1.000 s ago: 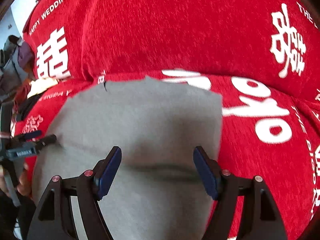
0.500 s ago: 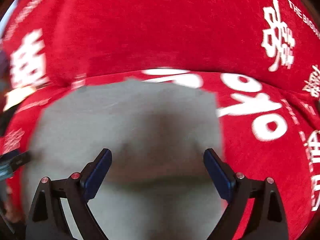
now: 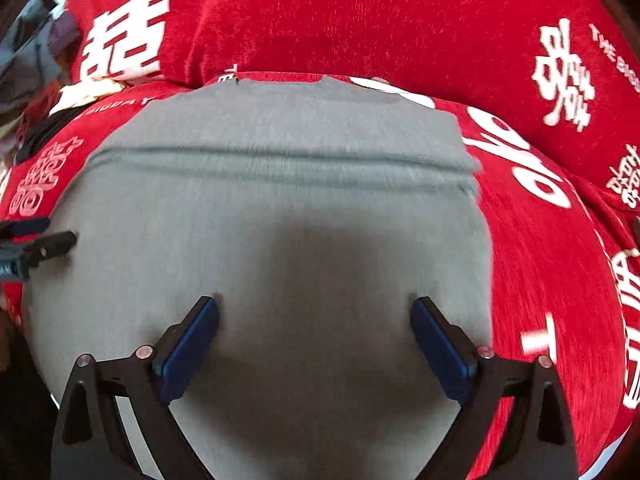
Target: Fold small clothes
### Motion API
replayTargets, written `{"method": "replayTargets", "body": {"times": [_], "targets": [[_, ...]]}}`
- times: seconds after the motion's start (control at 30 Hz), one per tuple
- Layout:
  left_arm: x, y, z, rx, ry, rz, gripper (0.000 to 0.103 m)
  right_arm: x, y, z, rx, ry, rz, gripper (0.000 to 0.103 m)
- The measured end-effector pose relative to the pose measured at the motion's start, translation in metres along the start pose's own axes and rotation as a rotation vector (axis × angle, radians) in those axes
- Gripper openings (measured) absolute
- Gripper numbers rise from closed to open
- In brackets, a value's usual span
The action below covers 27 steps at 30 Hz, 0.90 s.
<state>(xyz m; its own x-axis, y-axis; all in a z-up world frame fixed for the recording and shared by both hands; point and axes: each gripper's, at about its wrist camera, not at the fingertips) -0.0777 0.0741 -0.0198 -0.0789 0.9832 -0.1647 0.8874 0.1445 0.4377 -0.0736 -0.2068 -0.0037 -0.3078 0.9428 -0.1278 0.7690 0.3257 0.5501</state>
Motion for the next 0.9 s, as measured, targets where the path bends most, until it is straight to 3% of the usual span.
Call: {"method": "replayTargets", "body": {"times": [0.17, 0.3, 0.4, 0.47, 0.53, 0.7, 0.8, 0.87, 0.9], "targets": [[0.0, -0.039, -0.015, -0.018, 0.03, 0.044, 0.103, 0.01, -0.05, -0.029, -0.063, -0.032, -0.03, 0.099], [0.014, -0.06, -0.021, 0.01, 0.012, -0.005, 0.103, 0.008, -0.073, -0.043, -0.067, -0.03, -0.03, 0.102], [0.027, -0.07, -0.023, 0.058, -0.012, -0.063, 0.103, 0.018, -0.087, -0.048, -0.044, -0.058, -0.113, 0.102], [0.029, -0.077, -0.022, 0.147, 0.013, -0.05, 0.103, 0.021, -0.092, -0.053, -0.003, -0.067, -0.144, 0.102], [0.027, -0.082, -0.033, 0.121, 0.047, -0.044, 0.103, 0.021, -0.09, -0.058, 0.063, -0.055, -0.133, 0.102], [-0.002, -0.063, -0.044, 0.025, 0.01, -0.018, 0.103, 0.044, -0.052, -0.069, -0.043, -0.03, -0.179, 0.102], [-0.026, -0.05, -0.03, 0.029, -0.008, 0.018, 0.103, 0.064, -0.032, -0.048, -0.042, 0.001, -0.223, 0.102], [-0.036, -0.053, -0.012, 0.068, 0.035, 0.063, 0.103, 0.073, -0.032, -0.029, 0.012, 0.013, -0.237, 0.102], [-0.039, -0.058, -0.01, 0.046, 0.047, 0.077, 0.103, 0.074, -0.035, -0.026, 0.015, 0.023, -0.227, 0.102]]}}
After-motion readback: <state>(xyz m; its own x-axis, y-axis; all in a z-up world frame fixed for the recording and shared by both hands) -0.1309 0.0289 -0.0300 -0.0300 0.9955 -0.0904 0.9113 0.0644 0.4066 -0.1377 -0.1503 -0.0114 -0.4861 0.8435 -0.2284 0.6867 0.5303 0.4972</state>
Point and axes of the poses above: each gripper's, at about its wrist camera, not at the fingertips, and z roughly the way its jaws point, x to its left, y to its top, and after that the axes turned 9 degrees about -z, right-handed
